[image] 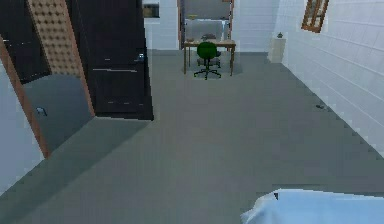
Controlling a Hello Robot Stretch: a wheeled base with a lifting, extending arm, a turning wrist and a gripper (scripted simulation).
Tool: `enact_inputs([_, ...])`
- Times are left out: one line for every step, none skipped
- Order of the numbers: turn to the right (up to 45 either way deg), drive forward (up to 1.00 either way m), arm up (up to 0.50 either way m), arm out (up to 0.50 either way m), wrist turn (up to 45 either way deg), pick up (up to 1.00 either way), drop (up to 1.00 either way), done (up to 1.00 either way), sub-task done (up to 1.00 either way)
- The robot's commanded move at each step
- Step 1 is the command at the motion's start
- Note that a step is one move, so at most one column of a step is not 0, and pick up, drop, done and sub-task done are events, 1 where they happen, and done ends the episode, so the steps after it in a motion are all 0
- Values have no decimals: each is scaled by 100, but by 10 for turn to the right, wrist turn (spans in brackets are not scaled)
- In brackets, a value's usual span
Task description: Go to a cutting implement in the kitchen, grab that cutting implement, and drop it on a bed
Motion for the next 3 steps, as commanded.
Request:
enact_inputs([0,0,10,0,0,0,0,0,0])
enact_inputs([0,0,0,-8,0,0,0,0,0])
enact_inputs([0,0,0,0,0,0,0,100,0])
